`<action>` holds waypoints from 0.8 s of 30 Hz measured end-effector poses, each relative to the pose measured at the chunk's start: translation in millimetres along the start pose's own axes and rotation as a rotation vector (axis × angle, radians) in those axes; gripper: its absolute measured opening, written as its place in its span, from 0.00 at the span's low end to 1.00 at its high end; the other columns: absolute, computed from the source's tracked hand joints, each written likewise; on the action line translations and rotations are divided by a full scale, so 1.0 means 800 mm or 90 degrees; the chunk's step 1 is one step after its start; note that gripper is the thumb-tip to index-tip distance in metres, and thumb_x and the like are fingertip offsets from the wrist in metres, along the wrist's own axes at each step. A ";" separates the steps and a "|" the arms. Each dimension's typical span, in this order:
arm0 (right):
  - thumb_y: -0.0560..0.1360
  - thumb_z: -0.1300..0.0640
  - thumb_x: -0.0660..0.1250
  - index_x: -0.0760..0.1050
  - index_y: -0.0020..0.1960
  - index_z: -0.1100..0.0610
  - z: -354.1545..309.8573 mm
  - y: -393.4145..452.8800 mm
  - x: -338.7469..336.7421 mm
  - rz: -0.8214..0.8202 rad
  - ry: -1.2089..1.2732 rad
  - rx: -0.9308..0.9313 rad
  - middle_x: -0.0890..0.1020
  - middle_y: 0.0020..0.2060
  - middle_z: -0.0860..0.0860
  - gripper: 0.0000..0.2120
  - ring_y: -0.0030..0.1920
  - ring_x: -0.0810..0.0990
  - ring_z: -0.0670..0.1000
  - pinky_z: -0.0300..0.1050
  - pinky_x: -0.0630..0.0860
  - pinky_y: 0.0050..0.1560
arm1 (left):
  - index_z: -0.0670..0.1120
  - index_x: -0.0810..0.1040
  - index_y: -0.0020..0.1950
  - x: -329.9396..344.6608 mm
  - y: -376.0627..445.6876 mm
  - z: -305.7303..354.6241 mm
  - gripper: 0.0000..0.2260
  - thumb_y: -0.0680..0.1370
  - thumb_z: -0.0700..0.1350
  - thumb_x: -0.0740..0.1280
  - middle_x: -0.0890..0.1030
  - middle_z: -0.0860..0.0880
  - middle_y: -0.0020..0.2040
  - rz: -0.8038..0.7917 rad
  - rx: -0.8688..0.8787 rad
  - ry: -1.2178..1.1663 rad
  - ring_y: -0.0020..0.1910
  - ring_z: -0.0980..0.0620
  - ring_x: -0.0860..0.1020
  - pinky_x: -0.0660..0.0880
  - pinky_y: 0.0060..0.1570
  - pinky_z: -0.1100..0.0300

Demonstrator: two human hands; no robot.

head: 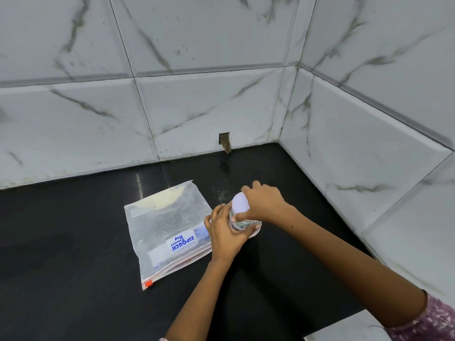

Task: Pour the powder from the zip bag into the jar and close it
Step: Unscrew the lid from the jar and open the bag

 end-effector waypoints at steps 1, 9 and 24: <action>0.63 0.33 0.69 0.68 0.65 0.51 -0.001 0.002 -0.004 0.009 0.006 -0.012 0.74 0.57 0.55 0.36 0.53 0.77 0.56 0.46 0.67 0.43 | 0.48 0.76 0.60 -0.001 0.000 0.000 0.31 0.61 0.58 0.79 0.79 0.49 0.60 0.007 0.001 -0.001 0.64 0.50 0.71 0.65 0.67 0.46; 0.59 0.48 0.76 0.73 0.60 0.43 -0.012 -0.009 -0.025 -0.008 0.127 -0.156 0.74 0.55 0.49 0.30 0.53 0.75 0.51 0.46 0.73 0.46 | 0.49 0.77 0.57 -0.005 -0.005 -0.007 0.31 0.58 0.61 0.77 0.78 0.54 0.56 0.002 0.003 -0.010 0.63 0.57 0.66 0.66 0.63 0.51; 0.54 0.40 0.80 0.73 0.49 0.49 0.035 -0.120 0.028 0.105 0.545 -0.063 0.81 0.45 0.45 0.29 0.46 0.81 0.45 0.50 0.82 0.46 | 0.48 0.69 0.71 -0.012 0.006 0.003 0.41 0.63 0.63 0.74 0.73 0.49 0.70 -0.087 0.045 0.086 0.70 0.50 0.66 0.58 0.67 0.51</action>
Point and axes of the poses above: each hand's wrist, its own y-axis towards the middle knuckle, its own x-axis out of the palm, z = x × y, the point moved 7 cm from there along y, towards the middle knuckle
